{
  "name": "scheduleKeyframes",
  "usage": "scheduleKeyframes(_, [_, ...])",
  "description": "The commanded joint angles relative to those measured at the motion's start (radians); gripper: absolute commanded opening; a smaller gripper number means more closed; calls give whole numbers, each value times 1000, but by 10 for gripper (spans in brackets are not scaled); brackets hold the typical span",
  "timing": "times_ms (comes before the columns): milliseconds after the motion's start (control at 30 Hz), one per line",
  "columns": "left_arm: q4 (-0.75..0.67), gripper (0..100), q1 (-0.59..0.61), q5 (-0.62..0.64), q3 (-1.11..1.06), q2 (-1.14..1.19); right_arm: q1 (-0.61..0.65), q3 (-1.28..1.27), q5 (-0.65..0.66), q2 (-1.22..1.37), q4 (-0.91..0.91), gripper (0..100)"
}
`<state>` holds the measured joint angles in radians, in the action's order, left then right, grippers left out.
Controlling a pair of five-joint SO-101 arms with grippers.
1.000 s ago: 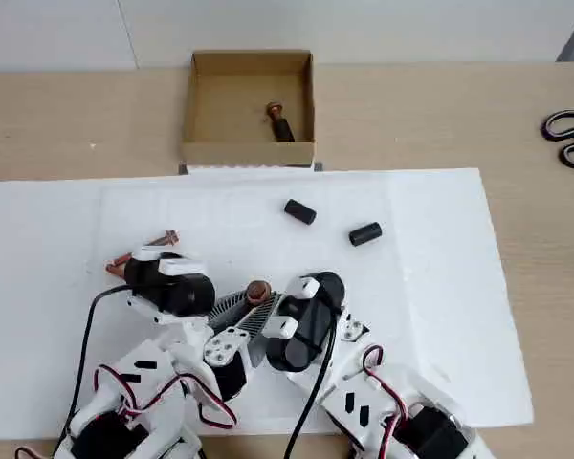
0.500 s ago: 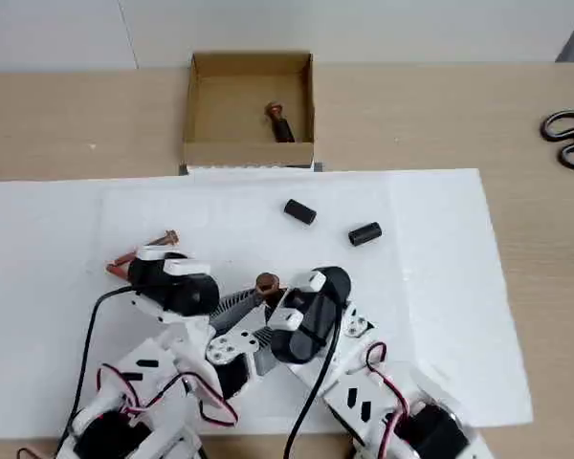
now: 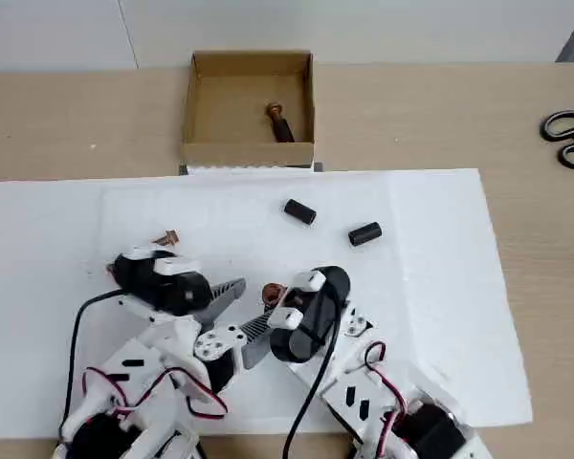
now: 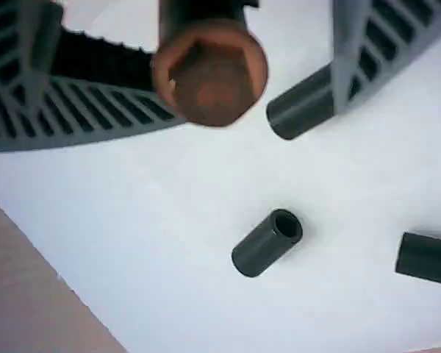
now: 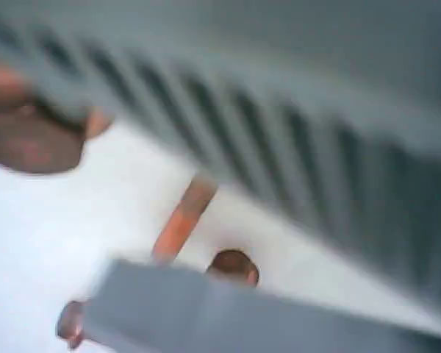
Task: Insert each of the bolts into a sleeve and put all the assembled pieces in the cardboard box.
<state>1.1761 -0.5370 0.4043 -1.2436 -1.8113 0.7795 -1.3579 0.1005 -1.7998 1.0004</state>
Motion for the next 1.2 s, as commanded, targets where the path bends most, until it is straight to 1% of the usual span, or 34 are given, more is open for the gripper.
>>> scheduleKeyframes(0, [54,246,12,-5,87,-9,-12,2,3,-7,-42,5])
scheduleKeyframes(67, [71,235,43,-3,122,-9,-12,-5,3,-7,-42,5])
scheduleKeyframes(100, [74,214,57,-5,137,-9,-12,-6,3,-7,-42,5])
scheduleKeyframes(167, [71,144,91,-8,166,-9,-12,-8,3,-7,-38,5])
scheduleKeyframes(267, [66,0,138,-38,199,-9,-13,-8,3,-7,-35,5])
scheduleKeyframes(333, [72,18,195,-68,194,-9,-13,-8,3,-7,-35,5])
scheduleKeyframes(433, [71,6,342,-104,157,-9,-30,-8,3,-7,-35,5])
scheduleKeyframes(500, [66,6,448,-135,113,-9,-87,-6,3,-7,-35,5])
scheduleKeyframes(567, [66,6,542,-173,44,-9,-170,-8,3,-7,-38,5])
scheduleKeyframes(633, [57,6,612,-216,-28,-9,-252,-21,3,-7,-33,5])
scheduleKeyframes(733, [-8,6,684,-302,-160,-9,-358,-68,2,-7,-33,5])
scheduleKeyframes(800, [-64,6,704,-347,-248,-9,-404,-78,0,-7,-47,4])
scheduleKeyframes(967, [-167,6,706,-359,-394,-9,-415,-38,-87,4,-85,4])
scheduleKeyframes(1067, [-203,6,704,-359,-410,-9,-415,29,-169,10,-150,4])
scheduleKeyframes(1167, [-199,6,683,-362,-410,-9,-438,92,-183,88,-188,4])
